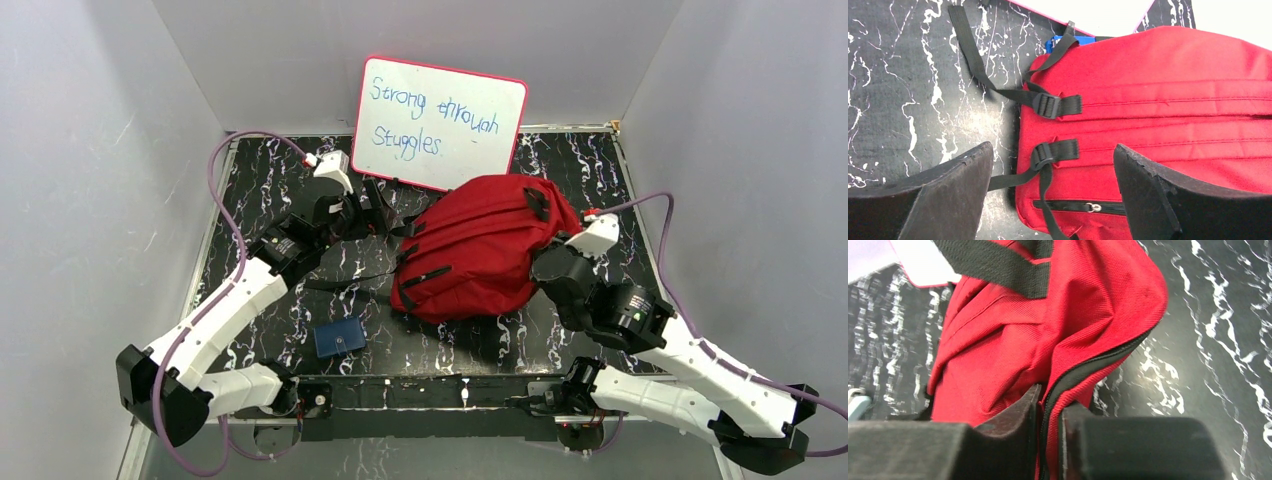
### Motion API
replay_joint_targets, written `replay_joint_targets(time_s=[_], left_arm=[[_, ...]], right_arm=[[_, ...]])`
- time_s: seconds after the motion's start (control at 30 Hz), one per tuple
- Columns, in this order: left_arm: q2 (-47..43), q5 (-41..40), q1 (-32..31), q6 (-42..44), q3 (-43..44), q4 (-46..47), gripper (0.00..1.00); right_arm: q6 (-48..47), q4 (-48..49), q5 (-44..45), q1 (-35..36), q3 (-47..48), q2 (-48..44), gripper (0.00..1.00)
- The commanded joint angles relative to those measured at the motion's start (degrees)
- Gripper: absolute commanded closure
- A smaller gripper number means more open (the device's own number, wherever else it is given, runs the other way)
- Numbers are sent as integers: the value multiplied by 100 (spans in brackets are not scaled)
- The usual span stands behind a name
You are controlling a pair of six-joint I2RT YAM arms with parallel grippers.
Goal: Pack the student bag
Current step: Adjust the student bag at the center of the board.
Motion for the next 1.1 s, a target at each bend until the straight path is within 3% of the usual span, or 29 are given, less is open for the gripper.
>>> replay_joint_targets(time_s=[0.0, 0.2, 0.53, 0.6, 0.67, 0.73, 0.8, 0.9, 1.0, 1.07], left_arm=[[97, 180, 12, -39, -183, 154, 14], [190, 226, 12, -108, -320, 209, 14], [209, 275, 12, -83, -472, 242, 13], [181, 299, 12, -82, -525, 252, 13], [170, 351, 12, -82, -573, 275, 13], [178, 523, 12, -45, -626, 351, 13], [221, 776, 12, 12, -674, 414, 14], [278, 1094, 12, 36, -712, 431, 14], [292, 1179, 12, -17, -850, 468, 14], [322, 1163, 12, -92, -994, 539, 13]], right_arm=[[1765, -1495, 170, 8, 246, -154, 67], [2317, -2320, 283, 2, 528, -282, 52], [2147, -3405, 821, 4, 1985, 47, 41], [1675, -3019, 787, 7, 2048, 4, 40], [391, -1853, 514, 2, 1855, -89, 40], [-1050, -423, -168, 2, 1533, -135, 40], [-1626, 330, -914, 8, 1410, 130, 40], [-1837, 79, -1725, 10, 1827, 1158, 41], [-1612, -900, -2034, -4, 2374, 2328, 40], [-1461, -974, -2221, -160, 2305, 2676, 40]])
